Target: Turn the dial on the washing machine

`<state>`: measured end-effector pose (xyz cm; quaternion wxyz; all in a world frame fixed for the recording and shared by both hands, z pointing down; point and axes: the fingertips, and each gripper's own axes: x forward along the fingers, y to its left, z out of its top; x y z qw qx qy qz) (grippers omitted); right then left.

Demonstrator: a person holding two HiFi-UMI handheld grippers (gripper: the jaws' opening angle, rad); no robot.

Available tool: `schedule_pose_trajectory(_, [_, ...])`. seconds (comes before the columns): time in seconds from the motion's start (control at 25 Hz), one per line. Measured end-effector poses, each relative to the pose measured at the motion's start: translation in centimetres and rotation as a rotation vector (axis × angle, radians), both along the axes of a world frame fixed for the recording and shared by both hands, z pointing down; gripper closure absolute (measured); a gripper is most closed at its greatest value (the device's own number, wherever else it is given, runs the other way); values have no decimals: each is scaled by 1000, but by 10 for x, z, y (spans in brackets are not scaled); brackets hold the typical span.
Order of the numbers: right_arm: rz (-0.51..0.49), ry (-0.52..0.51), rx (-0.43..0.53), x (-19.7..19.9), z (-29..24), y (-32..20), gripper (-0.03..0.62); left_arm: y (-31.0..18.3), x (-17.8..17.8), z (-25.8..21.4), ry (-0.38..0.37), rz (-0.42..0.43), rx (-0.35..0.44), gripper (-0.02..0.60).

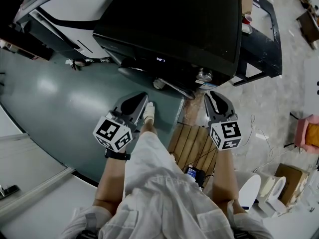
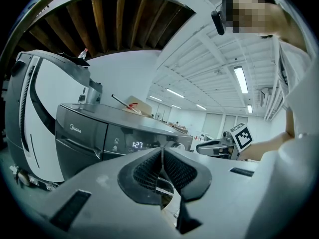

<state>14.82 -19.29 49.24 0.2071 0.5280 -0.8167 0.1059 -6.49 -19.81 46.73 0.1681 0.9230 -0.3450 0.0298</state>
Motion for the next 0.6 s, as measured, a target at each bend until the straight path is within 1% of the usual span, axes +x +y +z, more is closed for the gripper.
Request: schedule_pose_trajectory(0.6, [22,17,3,6,1,-11,494,-2,0,-2,-3,11,7,565])
